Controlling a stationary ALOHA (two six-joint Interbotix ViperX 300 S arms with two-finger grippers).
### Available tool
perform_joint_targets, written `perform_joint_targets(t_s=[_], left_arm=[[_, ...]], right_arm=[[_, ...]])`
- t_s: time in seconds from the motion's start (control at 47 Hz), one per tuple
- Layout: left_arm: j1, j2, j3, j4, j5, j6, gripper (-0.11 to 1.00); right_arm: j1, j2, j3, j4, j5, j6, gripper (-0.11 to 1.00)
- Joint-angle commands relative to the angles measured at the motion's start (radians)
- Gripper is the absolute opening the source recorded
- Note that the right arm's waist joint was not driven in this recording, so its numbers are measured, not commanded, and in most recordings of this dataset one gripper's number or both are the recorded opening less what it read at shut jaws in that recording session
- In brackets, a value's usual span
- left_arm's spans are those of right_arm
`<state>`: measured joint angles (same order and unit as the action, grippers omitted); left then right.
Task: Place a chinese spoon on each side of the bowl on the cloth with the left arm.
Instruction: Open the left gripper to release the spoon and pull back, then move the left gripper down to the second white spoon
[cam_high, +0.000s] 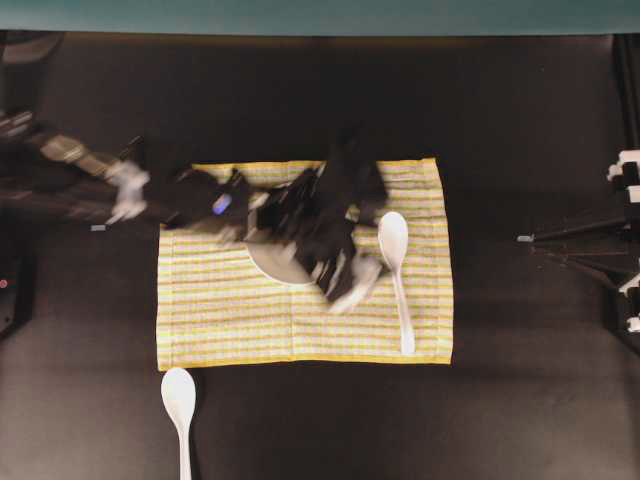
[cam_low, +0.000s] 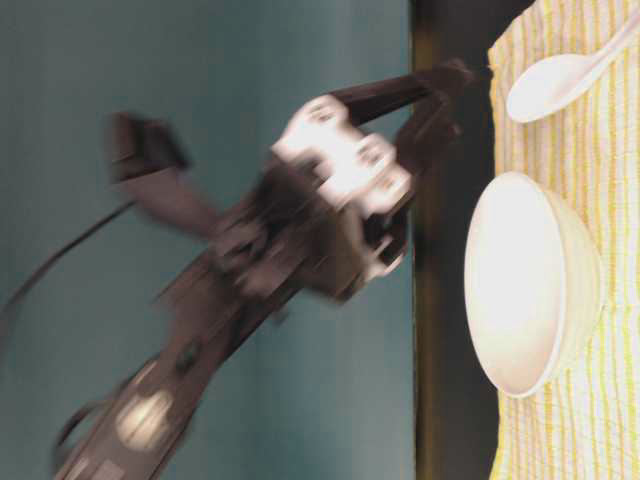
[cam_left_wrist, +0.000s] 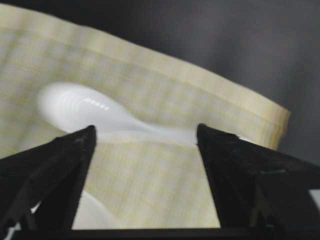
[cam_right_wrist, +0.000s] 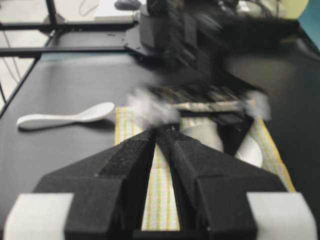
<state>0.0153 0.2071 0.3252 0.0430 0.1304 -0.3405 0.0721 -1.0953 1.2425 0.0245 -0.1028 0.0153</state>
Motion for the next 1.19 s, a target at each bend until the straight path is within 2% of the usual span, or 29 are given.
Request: perform_joint_targets(t_s=[0.0, 0.106, 0.213, 0.34, 0.553, 0.681, 0.766, 0.979, 1.17], left_arm=[[-0.089, -0.126, 0.084, 0.005, -0.009, -0.012, 0.77], [-0.172, -0.229, 0.179, 0.005, -0.015, -0.018, 0.77], [-0.241, -0.319, 0.262, 0.005, -0.031, -0.052, 0.77], [-0.301, -0.391, 0.383, 0.003, -0.048, -0.147, 0.77], [-0.394, -0.488, 0.594, 0.005, -0.084, -0.356, 0.77], [-0.419, -0.505, 0.676, 0.005, -0.112, -0.443, 0.77], [-0.419, -0.499, 0.712, 0.005, -0.117, -0.463, 0.77], [-0.37, -0.454, 0.733, 0.005, -0.152, -0.454, 0.77], [-0.362, -0.38, 0.742, 0.005, -0.199, -0.454, 0.77]], right_arm=[[0.0, -0.003, -0.006, 0.002, 0.002, 0.005, 0.17], [0.0, -0.002, 0.0, 0.002, -0.002, 0.006, 0.17], [0.0, 0.006, 0.009, 0.002, -0.005, 0.008, 0.17], [0.002, 0.011, 0.012, 0.002, -0.014, 0.008, 0.17], [0.0, 0.015, 0.017, 0.002, -0.023, 0.008, 0.17], [0.0, 0.025, 0.02, 0.002, -0.04, 0.011, 0.17], [0.0, 0.035, 0.025, 0.002, -0.064, 0.014, 0.17], [0.0, 0.071, 0.035, 0.002, -0.133, 0.012, 0.16], [0.0, 0.087, 0.04, 0.002, -0.13, 0.012, 0.16]])
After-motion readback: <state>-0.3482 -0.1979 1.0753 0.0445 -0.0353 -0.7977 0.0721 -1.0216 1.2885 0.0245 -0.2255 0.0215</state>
